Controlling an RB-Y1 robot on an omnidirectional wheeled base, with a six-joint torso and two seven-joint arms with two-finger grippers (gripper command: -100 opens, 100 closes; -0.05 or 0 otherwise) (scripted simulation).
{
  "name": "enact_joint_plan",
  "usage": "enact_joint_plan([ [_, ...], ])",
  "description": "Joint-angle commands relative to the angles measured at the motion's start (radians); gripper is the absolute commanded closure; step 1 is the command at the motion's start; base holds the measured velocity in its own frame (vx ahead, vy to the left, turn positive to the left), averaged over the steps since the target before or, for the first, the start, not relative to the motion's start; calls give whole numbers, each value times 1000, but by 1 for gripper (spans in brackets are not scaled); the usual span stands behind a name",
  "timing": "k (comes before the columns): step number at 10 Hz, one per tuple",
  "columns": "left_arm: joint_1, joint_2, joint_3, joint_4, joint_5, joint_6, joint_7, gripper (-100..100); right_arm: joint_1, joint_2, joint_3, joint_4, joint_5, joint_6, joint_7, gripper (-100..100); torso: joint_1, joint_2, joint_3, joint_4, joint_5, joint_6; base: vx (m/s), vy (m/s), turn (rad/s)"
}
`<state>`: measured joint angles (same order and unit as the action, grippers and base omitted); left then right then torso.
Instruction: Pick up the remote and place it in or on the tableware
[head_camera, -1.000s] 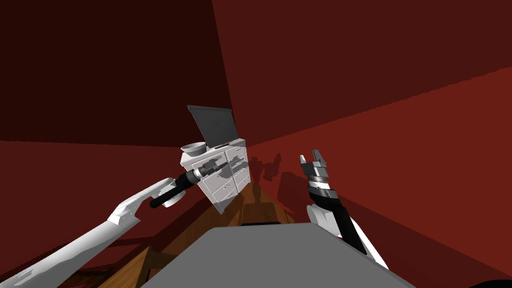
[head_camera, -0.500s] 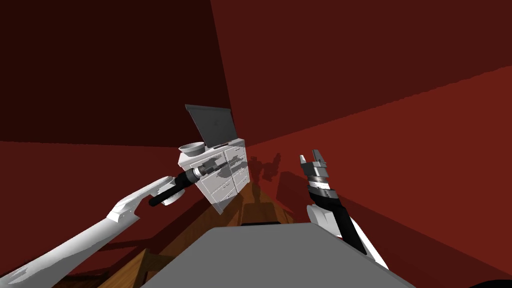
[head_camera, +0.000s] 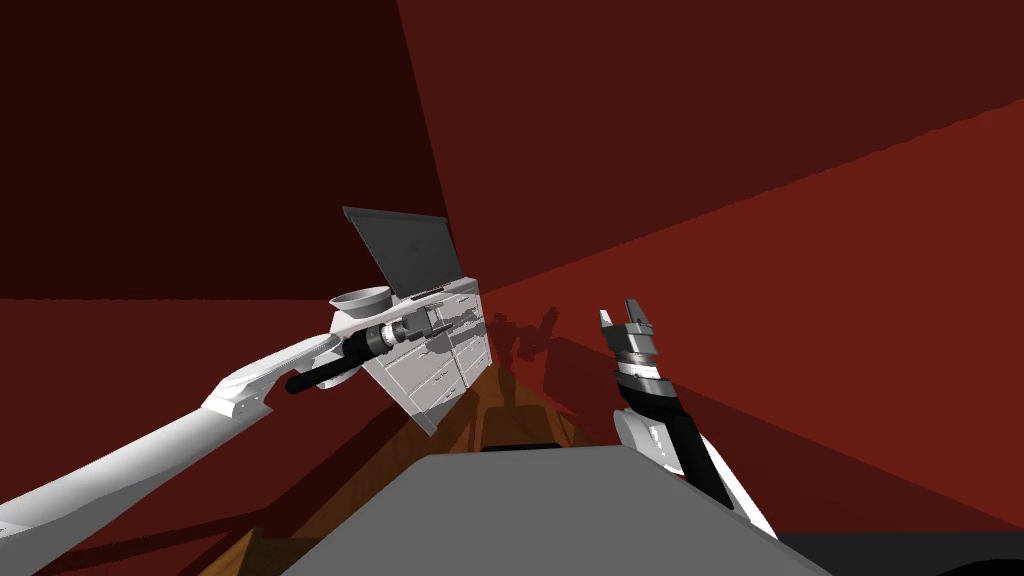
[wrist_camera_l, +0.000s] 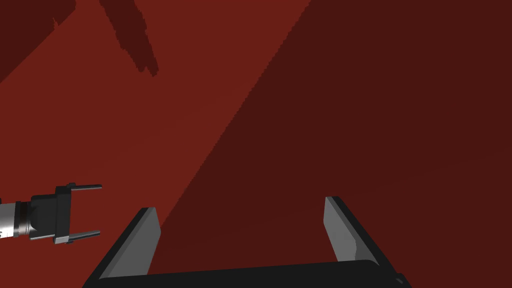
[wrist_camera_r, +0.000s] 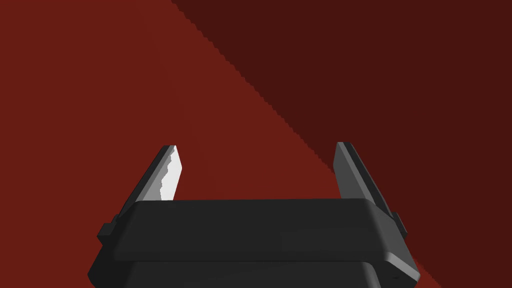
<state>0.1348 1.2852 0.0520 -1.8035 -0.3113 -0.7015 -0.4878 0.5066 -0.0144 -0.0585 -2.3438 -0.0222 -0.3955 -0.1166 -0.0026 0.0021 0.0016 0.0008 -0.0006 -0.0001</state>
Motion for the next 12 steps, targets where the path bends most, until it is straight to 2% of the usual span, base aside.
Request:
enact_joint_plan([
  [1,-4,18,8,4,-13,-23,-31,-100,0,0,0,0,0,0,0,0,0,0,0,0,0,0,-15,-18,-53],
  [9,-4,18,8,4,-13,-23,-31,-100,0,0,0,0,0,0,0,0,4,-3,-1,-1,1,-1,0,0,0],
  [10,-20,47,14,21,-31,-57,-68,-100,0,0,0,0,0,0,0,0,5,-3,-2,-1,1,-1,-1,2,-93],
  [12,-35,77,20,39,-51,-93,-108,-100,0,0,0,0,0,0,0,0,5,-3,-2,-1,1,0,7,16,-104],
])
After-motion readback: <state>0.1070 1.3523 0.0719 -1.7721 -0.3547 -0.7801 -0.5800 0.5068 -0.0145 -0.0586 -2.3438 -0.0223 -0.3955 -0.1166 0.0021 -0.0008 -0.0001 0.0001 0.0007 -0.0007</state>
